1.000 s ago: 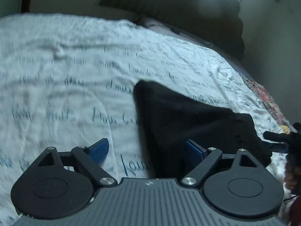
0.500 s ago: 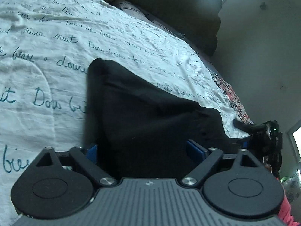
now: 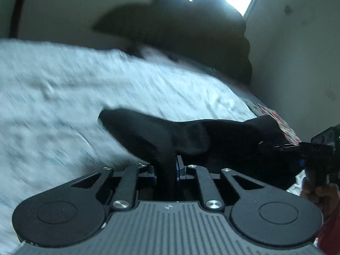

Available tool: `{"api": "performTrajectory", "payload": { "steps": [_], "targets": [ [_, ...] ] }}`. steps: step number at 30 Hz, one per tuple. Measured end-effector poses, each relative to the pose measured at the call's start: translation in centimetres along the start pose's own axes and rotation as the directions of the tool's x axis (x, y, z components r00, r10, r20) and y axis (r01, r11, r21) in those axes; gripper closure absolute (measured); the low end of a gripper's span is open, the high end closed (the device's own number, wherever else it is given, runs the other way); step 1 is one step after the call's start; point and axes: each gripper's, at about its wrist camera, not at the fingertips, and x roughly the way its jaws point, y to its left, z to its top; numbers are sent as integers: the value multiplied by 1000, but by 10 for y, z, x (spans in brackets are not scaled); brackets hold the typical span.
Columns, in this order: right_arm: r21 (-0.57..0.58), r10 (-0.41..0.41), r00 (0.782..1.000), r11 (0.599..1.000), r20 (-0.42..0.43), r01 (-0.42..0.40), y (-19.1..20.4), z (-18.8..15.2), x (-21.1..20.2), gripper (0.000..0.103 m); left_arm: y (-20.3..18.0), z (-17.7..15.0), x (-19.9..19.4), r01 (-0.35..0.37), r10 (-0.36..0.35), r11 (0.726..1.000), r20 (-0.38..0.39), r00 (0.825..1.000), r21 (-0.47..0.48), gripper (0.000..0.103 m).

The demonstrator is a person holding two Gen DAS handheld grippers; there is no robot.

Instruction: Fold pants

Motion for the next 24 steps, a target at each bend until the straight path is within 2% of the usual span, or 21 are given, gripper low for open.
{"api": "performTrajectory", "payload": {
  "steps": [2, 6, 7, 8, 10, 11, 12, 13, 15, 16, 17, 18, 19, 20, 21, 22, 23, 24],
  "targets": [
    [-42, 30, 1000, 999, -9, -30, 19, 10, 18, 78, 11, 13, -12, -26, 26, 1000, 38, 999, -4, 88],
    [-71, 57, 998, 996, -15, -57, 38, 30, 66, 78, 33, 42, -21, -141, 138, 990, 94, 986, 30, 86],
    [-66, 40, 999, 997, -16, -41, 40, 34, 81, 78, 41, 48, -17, -170, 166, 985, 88, 982, 42, 79],
    [-63, 4, 1000, 998, -31, -6, 39, 39, 100, 77, 51, 52, -9, -191, 188, 981, 66, 980, 42, 66],
    [-51, -79, 992, 996, -101, 74, 28, 41, 132, 70, 79, 53, 19, -259, 259, 966, -45, 965, -5, 52],
    [-41, -156, 974, 988, -164, 152, 17, 40, 150, 66, 91, 50, 30, -305, 301, 952, -99, 948, -21, 52],
    [-38, -247, 948, 969, -202, 245, 9, 36, 159, 57, 101, 46, 38, -361, 355, 932, -150, 923, -13, 51],
    [-44, -291, 935, 956, -203, 288, 3, 33, 158, 55, 107, 42, 37, -380, 373, 925, -160, 914, -14, 40],
    [-26, -265, 957, 964, -116, 264, 1, 30, 133, 55, 112, 38, 23, -358, 351, 933, -119, 929, -43, 37],
    [-49, -326, 944, 945, -37, 325, 7, 31, 117, 54, 109, 41, 18, -368, 363, 929, -104, 926, -38, 34],
    [-104, -389, 921, 915, 38, 390, 18, 32, 106, 53, 105, 44, 14, -381, 378, 924, -87, 922, -23, 33],
    [-175, -415, 904, 887, 103, 427, 32, 34, 98, 53, 98, 51, 15, -382, 381, 924, -63, 923, -11, 32],
    [-220, -391, 914, 887, 111, 406, 43, 37, 98, 53, 90, 58, 17, -357, 357, 934, -30, 934, -3, 22],
    [-260, -327, 943, 907, 64, 332, 54, 41, 106, 53, 82, 65, 21, -319, 319, 948, 1, 948, 7, 9],
    [-281, -260, 966, 926, 2, 250, 61, 45, 120, 53, 75, 70, 26, -295, 294, 955, 23, 955, 15, 3],
    [-299, -205, 978, 937, -48, 181, 68, 44, 134, 53, 69, 73, 33, -279, 279, 960, 41, 960, 20, 0],
    [-320, -193, 978, 934, -80, 158, 74, 42, 149, 53, 65, 77, 41, -270, 269, 963, 47, 962, 24, 0],
    [-353, -232, 967, 918, -105, 182, 76, 41, 167, 53, 64, 80, 55, -276, 276, 961, 27, 961, 23, 0]
  ]
}}
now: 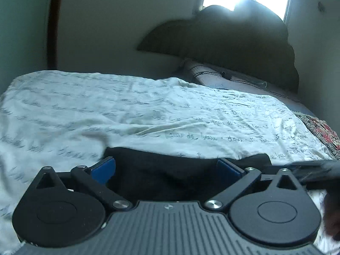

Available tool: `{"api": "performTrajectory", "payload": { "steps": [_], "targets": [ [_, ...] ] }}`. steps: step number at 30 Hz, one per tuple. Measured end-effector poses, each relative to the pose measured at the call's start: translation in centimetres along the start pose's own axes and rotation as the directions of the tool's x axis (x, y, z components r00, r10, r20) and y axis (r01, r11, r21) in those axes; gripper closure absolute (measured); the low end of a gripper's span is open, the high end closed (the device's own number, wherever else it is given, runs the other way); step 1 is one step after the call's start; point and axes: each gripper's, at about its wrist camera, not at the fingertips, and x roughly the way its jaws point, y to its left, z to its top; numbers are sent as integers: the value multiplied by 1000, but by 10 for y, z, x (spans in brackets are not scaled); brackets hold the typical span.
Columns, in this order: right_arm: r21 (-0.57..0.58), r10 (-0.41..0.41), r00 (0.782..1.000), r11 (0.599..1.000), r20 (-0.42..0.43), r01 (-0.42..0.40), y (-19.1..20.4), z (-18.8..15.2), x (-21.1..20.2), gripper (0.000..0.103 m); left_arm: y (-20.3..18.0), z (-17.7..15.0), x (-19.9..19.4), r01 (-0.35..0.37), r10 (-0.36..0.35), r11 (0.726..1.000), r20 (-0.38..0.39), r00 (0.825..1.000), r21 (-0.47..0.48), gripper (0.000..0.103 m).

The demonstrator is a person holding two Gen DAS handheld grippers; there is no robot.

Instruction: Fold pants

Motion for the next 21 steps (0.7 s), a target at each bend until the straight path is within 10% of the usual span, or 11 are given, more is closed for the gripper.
{"api": "performTrajectory", "payload": {
  "steps": [5, 11, 14, 21],
  "targets": [
    [11, -156, 986, 987, -59, 157, -16, -3, 59, 53, 23, -14, 77, -186, 176, 982, -217, 960, -25, 1],
    [-101, -159, 987, 982, 25, 161, 15, -10, 12, 52, 26, -29, 23, -129, 127, 991, -94, 988, -19, 0],
    [-142, -176, 984, 975, -9, 173, 24, -20, 17, 35, 18, -43, 29, -191, 194, 981, -109, 975, 38, 0],
    [-172, -256, 966, 951, 25, 256, 44, -34, 15, 32, 12, -56, -7, -233, 235, 971, -63, 970, 47, 4]
  ]
}}
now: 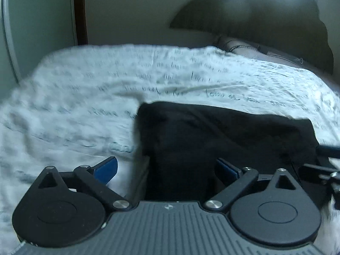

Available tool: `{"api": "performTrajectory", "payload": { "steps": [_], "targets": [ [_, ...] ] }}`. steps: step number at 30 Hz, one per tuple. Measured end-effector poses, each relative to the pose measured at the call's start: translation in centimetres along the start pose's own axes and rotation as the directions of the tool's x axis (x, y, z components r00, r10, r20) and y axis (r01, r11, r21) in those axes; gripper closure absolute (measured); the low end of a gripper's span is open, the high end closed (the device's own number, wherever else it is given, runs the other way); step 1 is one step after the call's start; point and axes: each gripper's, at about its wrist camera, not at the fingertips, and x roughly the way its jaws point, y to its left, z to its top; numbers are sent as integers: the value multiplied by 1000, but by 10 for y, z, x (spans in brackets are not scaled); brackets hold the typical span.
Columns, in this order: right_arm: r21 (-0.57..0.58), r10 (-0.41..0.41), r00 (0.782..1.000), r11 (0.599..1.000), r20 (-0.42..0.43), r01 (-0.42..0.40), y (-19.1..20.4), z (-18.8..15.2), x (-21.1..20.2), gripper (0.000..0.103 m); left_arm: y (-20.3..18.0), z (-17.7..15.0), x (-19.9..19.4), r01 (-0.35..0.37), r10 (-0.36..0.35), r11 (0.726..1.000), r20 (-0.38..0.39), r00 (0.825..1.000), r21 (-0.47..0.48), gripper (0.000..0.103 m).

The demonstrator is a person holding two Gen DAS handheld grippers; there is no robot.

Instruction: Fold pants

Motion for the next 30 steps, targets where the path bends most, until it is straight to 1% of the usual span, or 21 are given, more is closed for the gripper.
{"api": "performTrajectory", "payload": {
  "steps": [1, 2, 3, 5, 7, 9, 10, 11, 12, 13, 15, 17, 20, 22, 24, 28, 30],
  "targets": [
    [-1, 16, 1000, 1000, 18, -16, 5, -6, -11, 32, -1, -6, -9, -1, 1, 1000, 18, 1000, 11, 0],
    [7, 28, 999, 1000, 18, -28, 8, -12, -17, 32, -3, -11, -14, 6, -7, 1000, 23, 1000, 20, 0],
    [18, 34, 999, 999, 2, -34, 10, -18, -16, 32, -6, -17, -14, 11, -12, 999, 7, 1000, 31, 0],
    [34, 23, 999, 999, -43, -22, 10, -29, -2, 32, -13, -23, -2, 6, -4, 998, -41, 999, 56, 0],
    [46, 28, 998, 999, -50, -26, 10, -31, 6, 27, -10, -27, 2, -4, 5, 999, -24, 1000, 37, 0],
    [88, 15, 998, 996, -64, -10, 12, -26, 0, 27, -5, -26, -11, -10, 10, 1000, -24, 1000, -3, 2],
    [122, 9, 998, 993, -67, -1, 13, -24, -5, 25, -3, -27, -20, -20, 19, 1000, -16, 1000, -10, 1],
    [150, 6, 998, 989, -64, 4, 16, -23, -13, 22, -3, -30, -33, -25, 25, 1000, 1, 1000, -5, 1],
    [176, -2, 999, 984, -51, 11, 19, -24, -24, 12, -1, -33, -43, -22, 22, 1000, 17, 1000, -2, 1],
    [205, -15, 999, 978, -38, 23, 23, -26, -35, 0, -1, -36, -52, -15, 16, 1000, 26, 1000, -5, 0],
    [247, -20, 1000, 969, -20, 25, 30, -35, -51, 0, -3, -46, -66, 5, -5, 1000, 10, 1000, -18, 0],
    [276, -10, 999, 961, -51, 24, 35, -45, -57, 0, -6, -56, -73, 29, -30, 999, -14, 999, -33, 0],
    [287, -12, 997, 957, -76, 33, 41, -58, -61, 0, -10, -73, -78, 22, -24, 999, -46, 999, -45, 0],
    [297, -3, 996, 955, -89, 29, 46, -65, -66, 0, -9, -82, -82, 20, -25, 997, -68, 997, -70, 0],
    [291, -2, 997, 956, -78, 25, 50, -70, -75, 0, -7, -88, -89, 31, -37, 995, -66, 997, -91, 0],
    [243, -50, 997, 968, -54, 62, 61, -75, -89, 0, -6, -90, -102, 7, -11, 996, -48, 999, -94, 0],
    [232, -61, 997, 970, -41, 69, 64, -78, -94, 0, -5, -90, -108, 0, -4, 995, -41, 999, -97, 0]
  ]
}}
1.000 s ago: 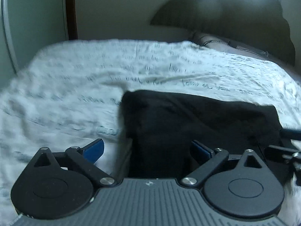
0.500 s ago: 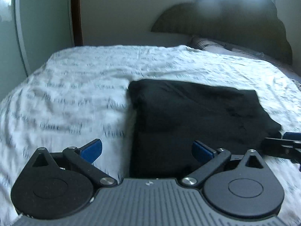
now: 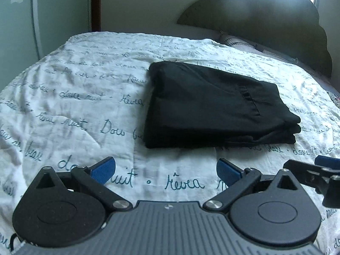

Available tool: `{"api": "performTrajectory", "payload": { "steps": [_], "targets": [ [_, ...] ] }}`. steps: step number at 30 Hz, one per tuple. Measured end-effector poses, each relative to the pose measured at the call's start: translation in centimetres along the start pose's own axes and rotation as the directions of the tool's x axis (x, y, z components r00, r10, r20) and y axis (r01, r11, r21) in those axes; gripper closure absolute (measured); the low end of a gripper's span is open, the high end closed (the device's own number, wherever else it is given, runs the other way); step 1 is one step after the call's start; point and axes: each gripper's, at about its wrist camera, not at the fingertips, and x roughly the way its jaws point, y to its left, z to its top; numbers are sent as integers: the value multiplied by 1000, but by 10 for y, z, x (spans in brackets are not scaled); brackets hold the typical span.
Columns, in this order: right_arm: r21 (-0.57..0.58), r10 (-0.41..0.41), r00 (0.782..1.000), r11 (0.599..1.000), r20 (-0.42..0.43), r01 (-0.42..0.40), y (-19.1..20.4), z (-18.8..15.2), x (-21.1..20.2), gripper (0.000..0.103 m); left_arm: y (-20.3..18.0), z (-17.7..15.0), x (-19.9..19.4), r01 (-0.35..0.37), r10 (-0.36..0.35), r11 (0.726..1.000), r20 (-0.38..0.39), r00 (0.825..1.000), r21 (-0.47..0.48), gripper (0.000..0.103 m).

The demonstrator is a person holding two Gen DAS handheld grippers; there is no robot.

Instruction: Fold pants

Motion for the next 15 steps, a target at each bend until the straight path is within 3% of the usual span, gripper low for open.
{"api": "performTrajectory", "payload": {
  "steps": [10, 15],
  "targets": [
    [1, -27, 999, 1000, 34, 27, 1, -10, -11, 0, 3, -6, -12, -45, 45, 999, 3, 999, -2, 0],
    [-66, -33, 996, 997, 79, 39, 12, -12, -18, 0, 4, -8, -12, -57, 57, 998, 2, 998, 3, 0]
  ]
}}
